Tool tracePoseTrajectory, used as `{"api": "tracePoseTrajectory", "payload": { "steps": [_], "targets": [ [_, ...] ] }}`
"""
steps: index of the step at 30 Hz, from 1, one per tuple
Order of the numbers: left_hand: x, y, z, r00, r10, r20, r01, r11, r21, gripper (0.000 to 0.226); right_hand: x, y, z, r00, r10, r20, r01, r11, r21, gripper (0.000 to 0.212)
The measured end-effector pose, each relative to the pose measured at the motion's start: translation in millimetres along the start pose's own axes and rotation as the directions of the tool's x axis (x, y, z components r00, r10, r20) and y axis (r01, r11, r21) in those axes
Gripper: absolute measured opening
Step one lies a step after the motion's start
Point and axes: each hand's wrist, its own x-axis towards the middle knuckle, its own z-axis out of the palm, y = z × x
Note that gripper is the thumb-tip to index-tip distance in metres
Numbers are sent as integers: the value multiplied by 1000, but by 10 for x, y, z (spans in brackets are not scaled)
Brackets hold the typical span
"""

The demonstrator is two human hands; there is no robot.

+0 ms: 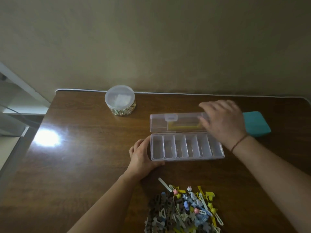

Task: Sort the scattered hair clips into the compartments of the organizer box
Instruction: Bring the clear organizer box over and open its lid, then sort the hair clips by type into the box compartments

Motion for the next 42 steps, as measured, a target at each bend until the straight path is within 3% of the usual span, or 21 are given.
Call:
{"api": "tracePoseTrajectory", "payload": {
  "steps": [5, 7, 10, 11, 13, 15, 16, 17, 19, 22, 28, 33, 37, 39, 42],
  "targets": [
    [-42, 3, 16, 1000, 3, -18, -4, 1000, -9, 103, -77, 356, 402, 964, 192, 183, -225, 958, 180, 60],
    [-48, -10, 11, 999, -31, -17, 31, 999, -21, 117, -142, 346, 535, 918, 230, 322, -332, 890, 313, 69],
    [-56, -2, -5, 1000, -29, 3, 29, 999, -35, 128, -238, 279, 647, 832, 272, 484, -491, 766, 414, 65],
    [-59, 7, -10, 1000, -19, 7, 19, 999, -35, 127, -299, 246, 628, 835, 299, 461, -498, 768, 404, 60],
    [-60, 10, -14, 1000, -4, 13, 5, 999, -42, 122, -482, 98, 534, 919, 338, 203, -393, 825, 407, 45],
    [-62, -6, -6, 1000, 7, 1, -7, 999, -48, 117, -742, -256, 369, 972, 203, -120, -127, 879, 460, 30],
    [-66, -13, 4, 1000, 17, -7, -17, 999, -46, 115, -889, -481, 300, 982, 92, -167, -1, 880, 475, 24],
    [-71, -26, 13, 999, 29, -19, -30, 999, -42, 115, -1011, -709, 271, 991, -22, -131, 83, 875, 478, 21],
    [-92, -44, 23, 998, 49, -38, -51, 998, -40, 113, -1144, -1109, 271, 984, -116, 134, 48, 903, 426, 19],
    [-155, -71, 29, 996, 75, -53, -78, 995, -57, 112, -1122, -1455, 368, 878, -3, 479, -139, 956, 260, 23],
    [-284, -137, 23, 997, 58, -55, -63, 993, -101, 115, -996, -1709, 480, 710, 112, 695, -158, 987, 2, 20],
    [-294, -142, 7, 991, 111, -76, -119, 987, -111, 109, -1011, -1705, 483, 776, 69, 627, -135, 989, 59, 20],
    [-299, -142, -8, 991, 108, -83, -115, 989, -90, 110, -1119, -1598, 440, 876, -40, 481, -94, 963, 251, 16],
    [-308, -143, 0, 990, 115, -87, -122, 989, -79, 109, -1125, -1552, 363, 931, 9, 365, -171, 895, 413, 5],
    [-322, -147, 23, 990, 114, -85, -120, 991, -65, 109, -937, -1490, 339, 935, 211, 284, -349, 689, 636, 15]
  ]
}}
